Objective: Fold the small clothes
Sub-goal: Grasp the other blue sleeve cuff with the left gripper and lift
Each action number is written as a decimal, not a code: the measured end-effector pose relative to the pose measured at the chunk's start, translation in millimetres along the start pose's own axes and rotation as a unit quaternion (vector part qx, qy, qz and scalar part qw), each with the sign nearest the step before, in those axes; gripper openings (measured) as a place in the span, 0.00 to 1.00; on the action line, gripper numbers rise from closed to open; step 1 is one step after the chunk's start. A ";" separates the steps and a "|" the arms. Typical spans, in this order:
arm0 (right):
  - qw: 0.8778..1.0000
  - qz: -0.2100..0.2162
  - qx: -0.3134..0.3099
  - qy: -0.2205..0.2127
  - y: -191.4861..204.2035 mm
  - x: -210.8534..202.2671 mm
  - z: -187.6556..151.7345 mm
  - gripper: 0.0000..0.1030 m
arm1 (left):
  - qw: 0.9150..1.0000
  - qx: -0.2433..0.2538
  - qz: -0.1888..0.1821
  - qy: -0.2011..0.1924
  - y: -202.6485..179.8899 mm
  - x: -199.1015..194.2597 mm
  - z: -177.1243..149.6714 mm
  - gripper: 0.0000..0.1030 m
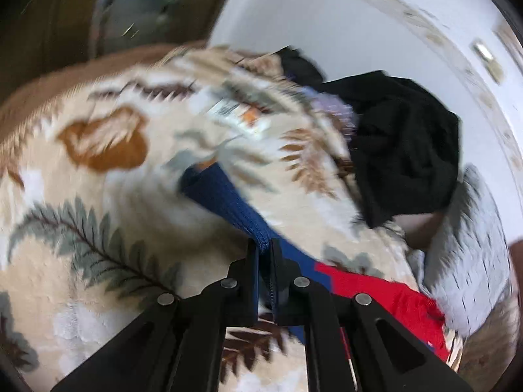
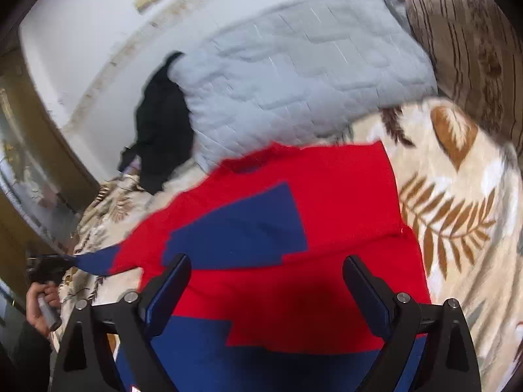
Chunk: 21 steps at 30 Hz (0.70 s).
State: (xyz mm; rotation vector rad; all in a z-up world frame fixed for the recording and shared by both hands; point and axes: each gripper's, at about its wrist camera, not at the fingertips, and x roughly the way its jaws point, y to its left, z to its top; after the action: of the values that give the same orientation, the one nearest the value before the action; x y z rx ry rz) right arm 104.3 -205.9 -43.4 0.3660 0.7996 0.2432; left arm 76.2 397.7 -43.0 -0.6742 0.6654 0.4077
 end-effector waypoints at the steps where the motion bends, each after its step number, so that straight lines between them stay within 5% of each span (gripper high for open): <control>1: 0.999 0.024 0.035 0.023 -8.9 8.6 0.4 0.93 | 1.000 0.020 -0.008 -0.010 -12.3 -9.9 -1.3 0.05; 5: 0.991 0.056 0.115 0.036 -34.3 7.4 -6.3 0.93 | 0.993 0.102 -0.037 -0.043 -68.4 -42.2 -9.8 0.05; 12: 0.994 0.042 0.095 0.015 -42.5 -28.2 -32.1 0.93 | 0.973 0.201 -0.094 -0.058 -185.6 -74.0 -36.0 0.05; 15: 0.996 0.046 0.073 -0.002 -42.9 -42.3 -47.7 0.93 | 0.957 0.258 -0.125 -0.050 -250.3 -78.9 -62.4 0.05; 21: 0.996 0.044 0.070 -0.037 -54.8 -62.2 -52.6 0.93 | 0.905 0.364 -0.218 0.028 -387.5 -62.3 -167.9 0.06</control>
State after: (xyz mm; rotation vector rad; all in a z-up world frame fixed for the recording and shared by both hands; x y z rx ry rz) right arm 27.7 -265.4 -58.9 0.5396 0.7303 0.2545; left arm 170.4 -3.2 69.6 -0.1013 0.6402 -0.2819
